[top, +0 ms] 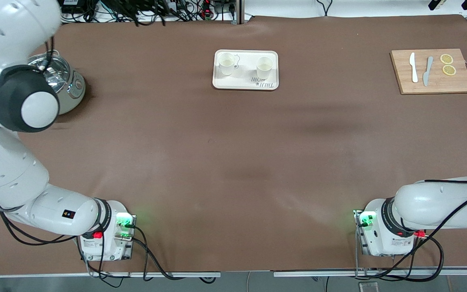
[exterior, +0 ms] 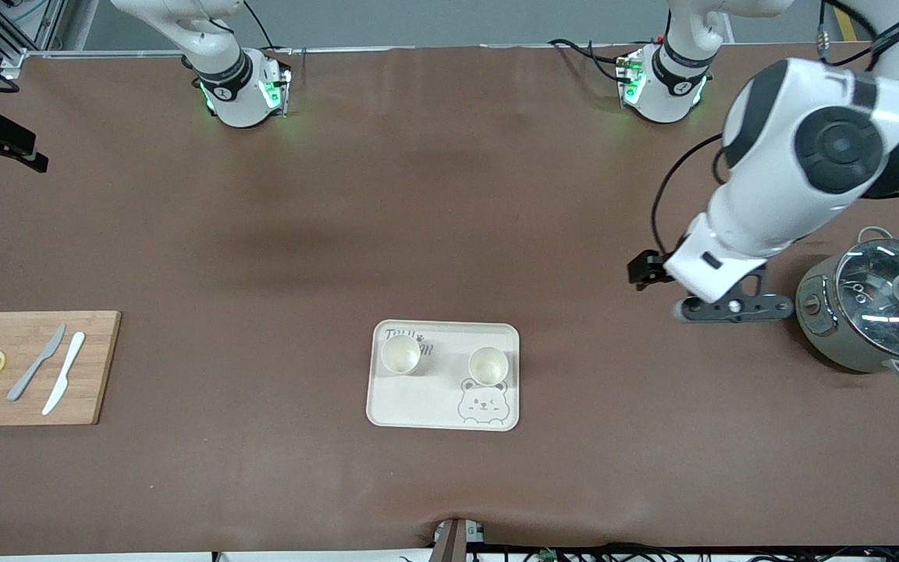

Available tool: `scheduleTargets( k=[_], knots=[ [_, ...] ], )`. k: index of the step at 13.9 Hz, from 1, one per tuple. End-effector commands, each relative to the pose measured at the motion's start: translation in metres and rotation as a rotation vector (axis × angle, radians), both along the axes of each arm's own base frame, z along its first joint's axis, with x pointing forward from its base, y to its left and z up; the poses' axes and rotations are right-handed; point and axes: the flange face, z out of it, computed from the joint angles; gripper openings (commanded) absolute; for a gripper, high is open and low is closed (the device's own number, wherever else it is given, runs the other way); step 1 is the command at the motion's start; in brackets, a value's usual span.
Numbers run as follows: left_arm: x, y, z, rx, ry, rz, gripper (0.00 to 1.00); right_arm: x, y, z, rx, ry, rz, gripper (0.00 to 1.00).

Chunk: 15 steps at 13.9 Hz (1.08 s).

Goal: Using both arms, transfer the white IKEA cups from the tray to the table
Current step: 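Reach the left gripper to the cup nearest the bear print and grasp it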

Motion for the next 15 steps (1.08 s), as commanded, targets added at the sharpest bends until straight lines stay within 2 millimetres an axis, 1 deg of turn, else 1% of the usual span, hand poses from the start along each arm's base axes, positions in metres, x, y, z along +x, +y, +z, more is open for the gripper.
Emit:
scheduleTargets(
  k=[1,3,5,6,7,8,9,11,12,13,14,15],
  knots=[
    [0.009,-0.032,-0.026,-0.014,-0.019,0.087,1.0,0.0,-0.005,-0.001,0.019,0.001,-0.007,1.0],
    [0.006,-0.066,-0.05,-0.026,-0.023,0.184,1.0,0.0,-0.005,-0.001,0.019,0.001,-0.007,1.0],
    [0.018,-0.076,-0.065,-0.075,-0.073,0.29,1.0,0.0,-0.004,-0.001,0.019,-0.001,-0.005,1.0],
    [0.019,-0.092,-0.081,-0.09,-0.086,0.322,1.0,0.001,-0.006,-0.001,0.019,-0.002,-0.008,1.0],
    [0.018,-0.11,-0.099,-0.1,-0.096,0.335,1.0,0.004,-0.014,-0.007,0.019,0.003,-0.022,1.0],
    [0.023,-0.126,-0.116,-0.118,-0.112,0.364,1.0,0.008,-0.023,-0.014,0.027,0.015,-0.036,1.0],
    [0.025,-0.138,-0.127,-0.127,-0.114,0.405,1.0,0.012,-0.031,-0.019,0.041,0.014,-0.052,1.0],
    [0.028,-0.147,-0.152,-0.13,-0.105,0.456,1.0,0.014,-0.043,-0.024,0.057,0.015,-0.072,1.0],
    [0.028,-0.154,-0.163,-0.149,-0.12,0.461,1.0,0.015,-0.042,-0.024,0.048,0.014,-0.07,1.0],
    [0.028,-0.162,-0.178,-0.161,-0.129,0.472,1.0,0.016,-0.043,-0.02,0.043,0.006,-0.07,1.0],
    [0.029,-0.167,-0.19,-0.182,-0.145,0.493,1.0,0.017,-0.044,-0.022,0.044,0.01,-0.073,1.0],
    [0.03,-0.172,-0.2,-0.205,-0.161,0.519,1.0,0.023,-0.048,-0.037,0.048,0.042,-0.078,1.0]
  ],
)
